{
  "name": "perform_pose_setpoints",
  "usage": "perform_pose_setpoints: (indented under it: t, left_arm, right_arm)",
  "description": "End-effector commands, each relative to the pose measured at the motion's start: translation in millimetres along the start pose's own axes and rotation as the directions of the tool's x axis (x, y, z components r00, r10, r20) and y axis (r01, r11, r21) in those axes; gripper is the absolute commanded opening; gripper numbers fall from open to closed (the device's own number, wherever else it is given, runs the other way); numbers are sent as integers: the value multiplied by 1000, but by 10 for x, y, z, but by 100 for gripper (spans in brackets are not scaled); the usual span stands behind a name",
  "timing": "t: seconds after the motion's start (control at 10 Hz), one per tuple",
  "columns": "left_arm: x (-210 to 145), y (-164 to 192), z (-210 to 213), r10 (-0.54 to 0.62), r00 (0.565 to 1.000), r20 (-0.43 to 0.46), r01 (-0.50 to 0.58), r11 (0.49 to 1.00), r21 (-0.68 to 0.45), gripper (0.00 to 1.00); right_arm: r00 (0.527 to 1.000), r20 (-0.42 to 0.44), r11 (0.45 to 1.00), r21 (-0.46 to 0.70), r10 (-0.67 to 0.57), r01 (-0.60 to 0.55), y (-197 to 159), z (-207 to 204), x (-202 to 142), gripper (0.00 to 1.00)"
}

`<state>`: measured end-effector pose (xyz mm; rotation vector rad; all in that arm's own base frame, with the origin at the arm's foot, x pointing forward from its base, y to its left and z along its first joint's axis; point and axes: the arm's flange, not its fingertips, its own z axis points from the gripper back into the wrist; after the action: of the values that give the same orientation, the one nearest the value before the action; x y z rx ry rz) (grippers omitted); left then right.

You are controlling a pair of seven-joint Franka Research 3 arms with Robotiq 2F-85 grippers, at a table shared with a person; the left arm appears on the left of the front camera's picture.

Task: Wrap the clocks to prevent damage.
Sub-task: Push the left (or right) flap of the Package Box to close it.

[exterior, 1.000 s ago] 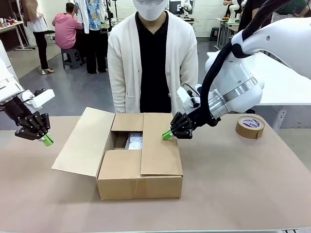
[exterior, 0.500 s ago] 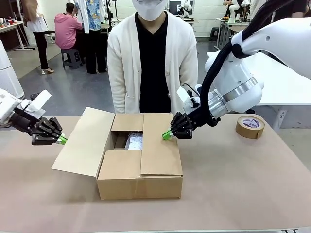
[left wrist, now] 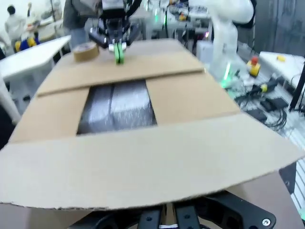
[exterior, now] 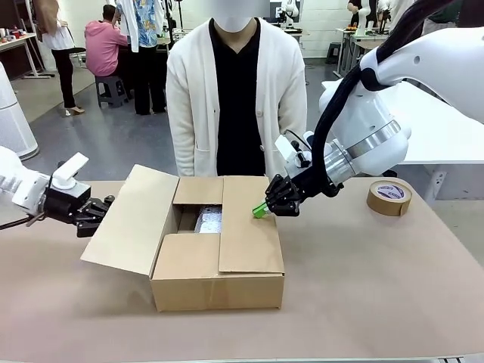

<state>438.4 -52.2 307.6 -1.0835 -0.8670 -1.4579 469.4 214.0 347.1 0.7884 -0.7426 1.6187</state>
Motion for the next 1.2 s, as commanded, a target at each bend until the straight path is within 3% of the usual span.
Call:
perform_pose_setpoints:
  t: [0.0,0.3,0.6,1.1]
  left_arm:
    - [12,41,-24,-42,993,112,41,999,15,1]
    - [270,131,-149,-67,991,119,67,998,4,1]
    - [354,234,-567,-67,996,61,68,997,-20,1]
    - [272,463,-938,-71,997,-23,71,997,3,1]
  right_arm:
    - [1000,-7,1000,-2,0,0,3,-17,-48,1]
    - [1000,-7,1000,-2,0,0,3,-17,-48,1]
    - [1000,-7,1000,-2,0,0,3,-17,-48,1]
    - [1000,-7,1000,-2,0,0,3,-17,-48,1]
